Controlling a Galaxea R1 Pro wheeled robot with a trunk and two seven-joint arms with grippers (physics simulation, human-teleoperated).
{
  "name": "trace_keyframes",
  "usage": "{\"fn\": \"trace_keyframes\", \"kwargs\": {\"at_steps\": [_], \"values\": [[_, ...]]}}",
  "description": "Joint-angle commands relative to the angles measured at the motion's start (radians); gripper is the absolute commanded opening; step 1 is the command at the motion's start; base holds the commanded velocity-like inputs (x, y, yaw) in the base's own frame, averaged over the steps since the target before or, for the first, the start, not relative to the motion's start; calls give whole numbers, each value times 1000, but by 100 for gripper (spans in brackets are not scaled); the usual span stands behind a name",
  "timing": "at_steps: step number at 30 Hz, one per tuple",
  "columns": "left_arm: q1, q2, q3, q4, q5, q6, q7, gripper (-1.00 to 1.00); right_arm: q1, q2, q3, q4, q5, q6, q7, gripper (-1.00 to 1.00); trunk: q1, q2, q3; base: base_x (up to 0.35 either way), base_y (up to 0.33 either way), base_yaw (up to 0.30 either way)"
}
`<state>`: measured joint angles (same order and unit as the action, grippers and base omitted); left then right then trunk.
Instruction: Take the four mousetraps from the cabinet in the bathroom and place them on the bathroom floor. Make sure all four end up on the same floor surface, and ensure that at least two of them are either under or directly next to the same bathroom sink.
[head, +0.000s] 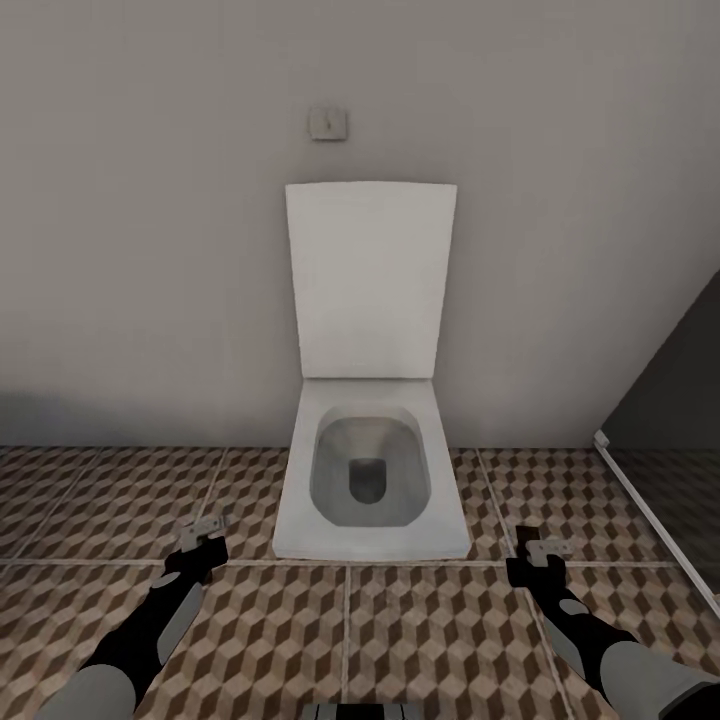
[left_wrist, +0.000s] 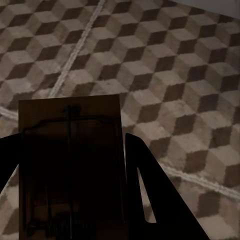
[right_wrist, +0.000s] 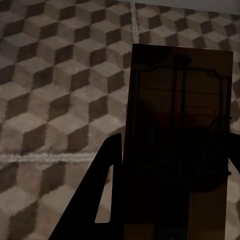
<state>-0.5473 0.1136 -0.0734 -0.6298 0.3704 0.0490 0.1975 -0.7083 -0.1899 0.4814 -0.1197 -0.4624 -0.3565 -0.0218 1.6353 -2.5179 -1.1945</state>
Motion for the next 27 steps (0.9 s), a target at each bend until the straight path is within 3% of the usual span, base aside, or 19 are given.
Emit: {"fn": "trace_keyframes", "kwargs": {"at_steps": [1, 27], "values": [[0, 2, -8, -2, 4, 5, 11, -100, 0, 0, 8, 0, -10, -3, 3, -100, 0, 0, -1, 0, 0, 0], [1, -2, -9, -2, 4, 4, 15, -100, 0, -1, 8, 0, -10, -3, 3, -100, 0, 0, -1, 109, 12, 0]]}}
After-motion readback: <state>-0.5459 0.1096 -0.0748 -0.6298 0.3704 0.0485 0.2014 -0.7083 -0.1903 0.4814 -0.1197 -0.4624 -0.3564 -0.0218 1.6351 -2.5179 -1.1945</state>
